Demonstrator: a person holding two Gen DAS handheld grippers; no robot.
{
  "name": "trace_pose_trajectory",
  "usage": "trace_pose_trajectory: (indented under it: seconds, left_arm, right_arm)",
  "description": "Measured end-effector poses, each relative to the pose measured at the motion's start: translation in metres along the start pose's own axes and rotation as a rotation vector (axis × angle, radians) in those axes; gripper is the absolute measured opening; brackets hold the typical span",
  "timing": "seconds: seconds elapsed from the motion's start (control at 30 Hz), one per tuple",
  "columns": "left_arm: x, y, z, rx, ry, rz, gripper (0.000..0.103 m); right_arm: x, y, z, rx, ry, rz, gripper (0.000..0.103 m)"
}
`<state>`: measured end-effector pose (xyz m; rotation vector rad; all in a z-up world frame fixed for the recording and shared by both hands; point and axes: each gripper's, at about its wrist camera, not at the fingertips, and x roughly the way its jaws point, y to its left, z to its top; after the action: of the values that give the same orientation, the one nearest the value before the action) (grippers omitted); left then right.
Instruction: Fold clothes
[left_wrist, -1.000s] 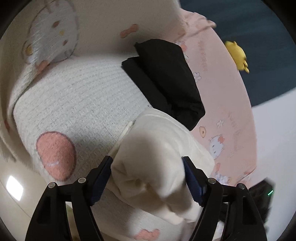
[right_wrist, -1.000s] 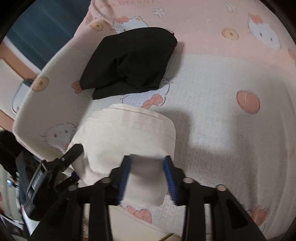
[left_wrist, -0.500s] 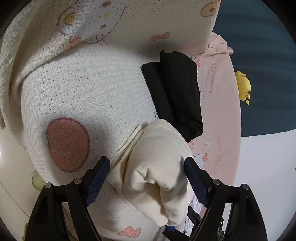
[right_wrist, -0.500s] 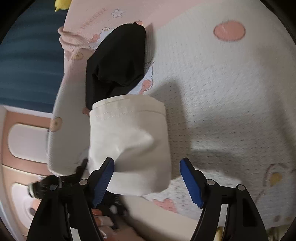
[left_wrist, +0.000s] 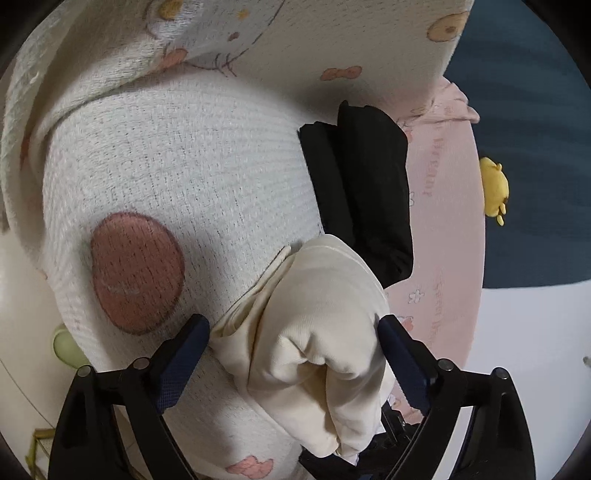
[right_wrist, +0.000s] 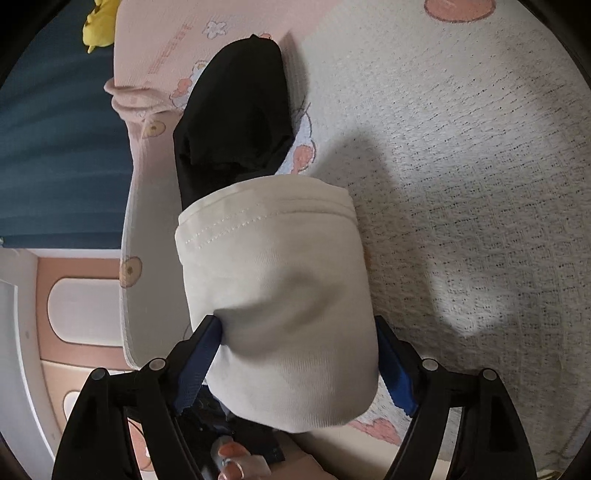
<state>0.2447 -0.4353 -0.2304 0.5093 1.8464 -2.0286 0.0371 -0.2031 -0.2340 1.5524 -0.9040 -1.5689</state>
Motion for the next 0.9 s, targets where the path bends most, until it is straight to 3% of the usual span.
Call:
trace_pose_trajectory:
  seconds: [0.17,0.27,0.4,0.53,0.6,0.9]
  left_arm:
    - [-0.001,-0.001,-0.005,-0.026,-0.020,-0.009,0.084]
    - [0.009,-0.007,-0.005,-0.001,0.019,-0.022,0.081]
    - [0.018,-0.029,-0.015,0.157,0.010,0.038,0.081]
    - [0.016,-0.015,-0.005,0.033,0.014,-0.032,0.072]
    - [0.014,-0.019,-0.004,0.052,0.006,-0.028,0.070]
    - [0.003,-0.069,0.002,0.154,-0.023,-0.092,0.069]
  right_arm:
    - [0.001,0.006,0.001,-0.019,-0.019,-0.013,0.075]
    - [0.002,0.014,0.004,-0.066,-0.019,-0.027,0.070]
    - [0.002,0.044,0.005,-0.225,-0.043,-0.067,0.062]
    - [0.006,0.071,0.008,-0.348,-0.046,-0.112,0.060]
    - [0.007,0.079,0.006,-0.386,-0.050,-0.134,0.060]
    - [-0.024,0.102,0.004,-0.382,-0.115,-0.052,0.060]
